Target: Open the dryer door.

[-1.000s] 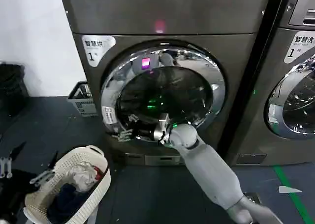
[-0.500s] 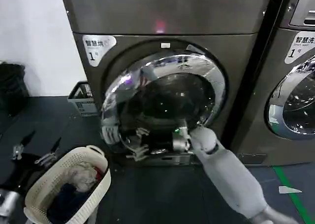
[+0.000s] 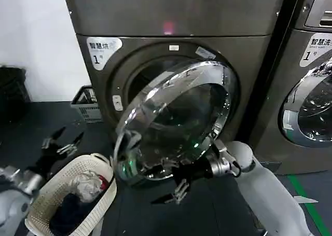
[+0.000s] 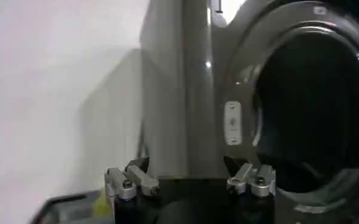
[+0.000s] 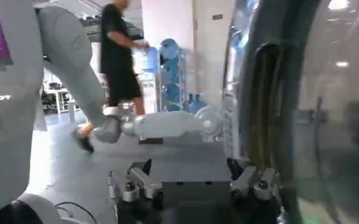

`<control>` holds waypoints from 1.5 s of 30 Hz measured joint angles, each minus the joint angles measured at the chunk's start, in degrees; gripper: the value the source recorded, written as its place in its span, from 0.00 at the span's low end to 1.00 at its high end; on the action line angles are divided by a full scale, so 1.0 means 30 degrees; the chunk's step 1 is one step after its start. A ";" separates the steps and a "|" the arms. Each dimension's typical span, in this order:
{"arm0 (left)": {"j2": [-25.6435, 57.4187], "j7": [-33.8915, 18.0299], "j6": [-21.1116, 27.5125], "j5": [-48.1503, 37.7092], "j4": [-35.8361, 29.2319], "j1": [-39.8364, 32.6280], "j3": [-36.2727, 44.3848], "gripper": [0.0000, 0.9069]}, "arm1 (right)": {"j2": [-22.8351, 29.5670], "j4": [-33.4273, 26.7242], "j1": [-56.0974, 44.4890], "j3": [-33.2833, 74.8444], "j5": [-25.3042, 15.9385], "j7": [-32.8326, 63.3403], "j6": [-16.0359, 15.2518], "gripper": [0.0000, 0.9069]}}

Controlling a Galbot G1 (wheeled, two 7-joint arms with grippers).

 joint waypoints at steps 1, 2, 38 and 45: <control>0.0125 0.0520 0.0018 -0.0446 0.0347 -0.0434 0.0596 1.00 | -0.0105 0.0067 -0.0291 0.0453 0.0017 -0.0020 0.0004 1.00; 0.0213 0.1043 0.0027 -0.0684 0.0659 -0.0903 0.1269 1.00 | -0.0210 0.0148 -0.0552 0.0865 0.0068 -0.0037 0.0004 1.00; -0.2277 0.6297 -0.1301 -0.1090 0.1244 -0.8481 1.4387 1.00 | 0.0954 0.2100 -1.0389 2.2231 0.0329 1.2947 0.2745 1.00; -0.2691 0.6282 -0.1539 -0.1523 0.1083 -0.9225 1.5984 1.00 | 0.1165 0.3596 -1.1476 2.5382 0.0307 1.8999 0.2123 1.00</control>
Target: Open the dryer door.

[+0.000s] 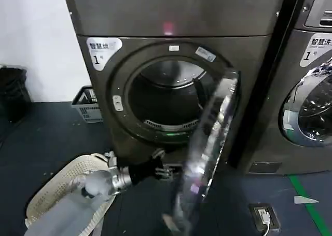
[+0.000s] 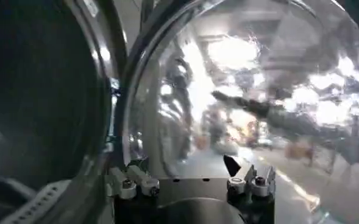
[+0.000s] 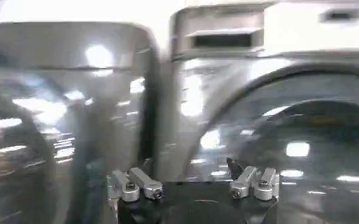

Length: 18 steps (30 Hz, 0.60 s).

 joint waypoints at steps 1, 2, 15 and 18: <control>-0.0103 -0.0148 0.0000 -0.0004 -0.0070 -0.0137 0.0271 1.00 | -0.0057 0.0168 -0.0166 0.0465 -0.0499 0.0806 -0.0124 1.00; -0.0222 -0.0239 -0.0017 0.0044 -0.0122 -0.0280 0.0564 1.00 | -0.0104 0.0265 -0.0315 0.0926 -0.0931 0.1522 -0.0290 1.00; -0.2610 -0.1730 -0.0048 0.0258 0.1285 -0.3172 0.4808 1.00 | -0.0336 -0.0420 -0.2068 0.6575 -0.3420 0.5733 -0.0958 1.00; -0.3450 -0.2381 0.0124 0.0301 0.2000 -0.3922 0.5490 1.00 | -0.0362 -0.0190 -0.2395 0.7608 -0.3415 0.5768 -0.1171 1.00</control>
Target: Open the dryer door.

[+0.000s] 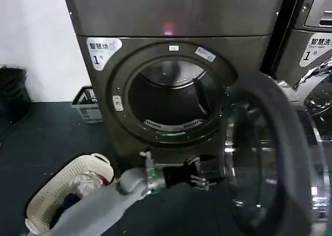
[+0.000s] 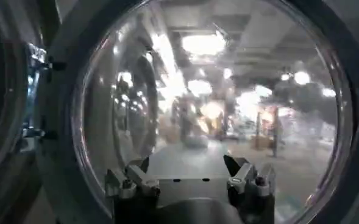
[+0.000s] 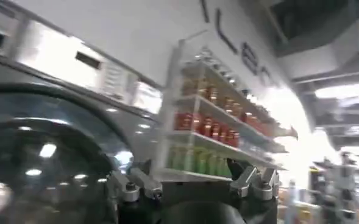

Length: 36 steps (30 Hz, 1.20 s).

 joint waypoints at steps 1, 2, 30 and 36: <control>-0.0259 -0.0134 0.0047 0.0001 0.0262 -0.0257 0.0197 1.00 | 0.0016 0.0165 -0.0142 0.0299 -0.0001 -0.0003 -0.0096 1.00; -0.0547 -0.0265 0.0056 0.0031 0.0524 -0.0501 0.0379 1.00 | 0.0032 0.0300 -0.0256 0.0578 0.0000 0.0020 -0.0209 1.00; -0.7496 -0.1872 -0.1498 0.1652 0.5910 -0.2980 0.1948 1.00 | -0.0587 -0.1645 -0.1564 0.4965 -0.1992 0.0341 0.0192 1.00; -0.8504 -0.2163 -0.1745 0.1696 0.7102 -0.2990 0.1829 1.00 | -0.0581 -0.1743 -0.1596 0.4938 -0.1965 0.0264 0.0326 1.00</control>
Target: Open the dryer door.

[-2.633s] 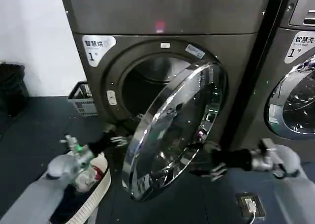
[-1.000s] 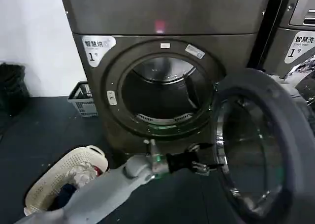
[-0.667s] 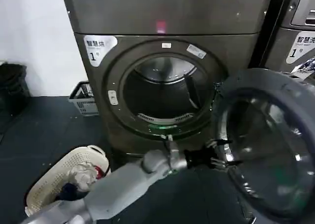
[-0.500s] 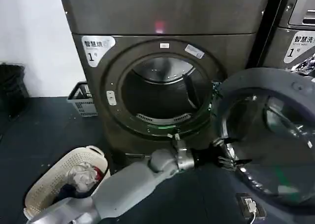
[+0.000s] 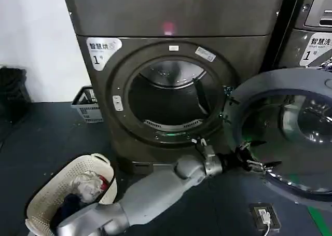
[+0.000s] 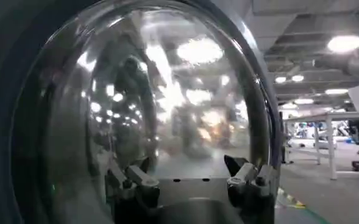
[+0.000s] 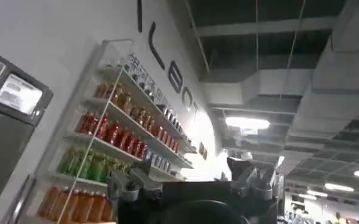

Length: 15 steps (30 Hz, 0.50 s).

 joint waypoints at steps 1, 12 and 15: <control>-0.0086 -0.0068 -0.0008 0.0033 0.0074 -0.0023 0.0000 1.00 | 0.0026 -0.0002 0.0013 -0.0032 0.0001 -0.0012 0.0010 1.00; -0.0551 -0.1447 -0.0711 0.0779 0.0488 -0.0001 -0.0555 1.00 | 0.0135 0.0046 -0.0189 -0.0045 0.0027 -0.0271 0.0450 1.00; -0.0313 -0.1405 -0.1469 0.1151 0.0141 0.0082 -0.0600 1.00 | 0.0121 0.0000 -0.0190 -0.0021 0.0028 -0.0278 0.0452 1.00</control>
